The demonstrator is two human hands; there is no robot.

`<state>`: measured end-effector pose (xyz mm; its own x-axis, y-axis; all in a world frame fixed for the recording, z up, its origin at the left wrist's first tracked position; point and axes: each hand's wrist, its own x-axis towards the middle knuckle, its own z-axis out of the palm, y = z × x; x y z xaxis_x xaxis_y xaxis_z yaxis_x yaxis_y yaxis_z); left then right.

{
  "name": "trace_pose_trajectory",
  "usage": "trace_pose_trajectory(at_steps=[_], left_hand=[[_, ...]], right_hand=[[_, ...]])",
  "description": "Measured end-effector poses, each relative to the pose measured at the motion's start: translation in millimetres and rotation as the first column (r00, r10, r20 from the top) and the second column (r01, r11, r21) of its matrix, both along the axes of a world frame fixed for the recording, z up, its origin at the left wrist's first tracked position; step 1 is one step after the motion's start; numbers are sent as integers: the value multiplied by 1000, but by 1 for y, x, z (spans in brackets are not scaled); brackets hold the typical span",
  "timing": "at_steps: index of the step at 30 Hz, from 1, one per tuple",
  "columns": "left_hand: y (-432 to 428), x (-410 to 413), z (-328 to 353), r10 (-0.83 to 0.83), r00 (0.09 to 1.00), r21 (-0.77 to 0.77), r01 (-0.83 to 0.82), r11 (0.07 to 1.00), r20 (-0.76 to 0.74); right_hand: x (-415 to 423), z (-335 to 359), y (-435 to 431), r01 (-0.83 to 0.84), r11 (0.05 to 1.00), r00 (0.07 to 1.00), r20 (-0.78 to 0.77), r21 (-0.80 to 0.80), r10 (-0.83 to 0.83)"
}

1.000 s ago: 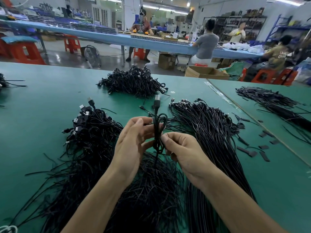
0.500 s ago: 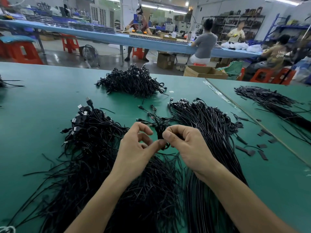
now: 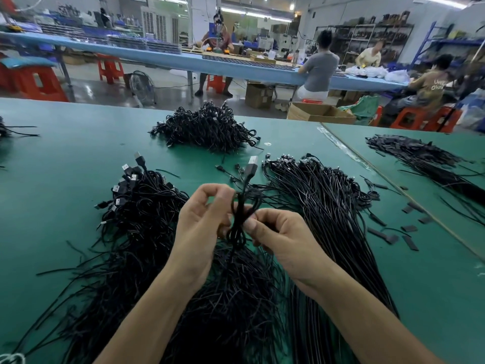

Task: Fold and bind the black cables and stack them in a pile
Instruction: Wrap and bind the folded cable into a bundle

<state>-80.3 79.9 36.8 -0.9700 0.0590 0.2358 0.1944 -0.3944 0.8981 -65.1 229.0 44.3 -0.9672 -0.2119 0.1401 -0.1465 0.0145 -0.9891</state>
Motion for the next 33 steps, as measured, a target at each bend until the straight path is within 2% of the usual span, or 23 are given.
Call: trace_pose_trajectory(at_steps=[2, 3, 6, 9, 13, 16, 18, 21, 23, 25, 30, 33], left_hand=[[0, 2, 1, -99, 994, 73, 102, 992, -51], [0, 2, 1, -114, 990, 53, 119, 991, -87], [1, -2, -6, -62, 987, -146, 40, 989, -150], [1, -8, -13, 72, 986, -347, -121, 930, -151], [-1, -13, -22, 120, 984, -480, -168, 861, -129], [-3, -12, -24, 167, 975, -551, -221, 805, -146], [-6, -11, -21, 143, 989, -485, -148, 862, -47], [-6, -12, -12, -1, 981, -248, 50, 968, 192], [-7, -12, -6, -92, 949, -46, 111, 993, 301], [-9, -13, -3, -156, 930, 96, 132, 987, 331], [-17, -16, -7, -25, 989, -75, 36, 997, 144], [-24, -22, -11, 126, 989, -207, -108, 972, 76]], right_hand=[[0, -1, -1, -8, 1000, 1000, 8, 14, 8], [0, -1, 0, 4, 1000, 1000, 14, 23, -5], [-4, -2, 3, 80, 995, 997, -27, 58, -79], [-9, 0, 5, 196, 974, 974, -134, 111, -180], [-10, -2, 4, 326, 917, 921, -294, 228, -254], [-8, -9, -2, 376, 907, 898, -315, 188, -307], [-9, -9, -7, 411, 898, 882, -318, 154, -349], [-12, -6, -12, 397, 907, 884, -326, 143, -335], [-12, -6, -16, 371, 915, 895, -325, 157, -307], [-11, -7, -18, 337, 924, 908, -319, 177, -270], [-11, -13, -17, 175, 962, 967, -218, 208, -129], [-18, -21, -4, 178, 940, 984, -71, 291, -164]])
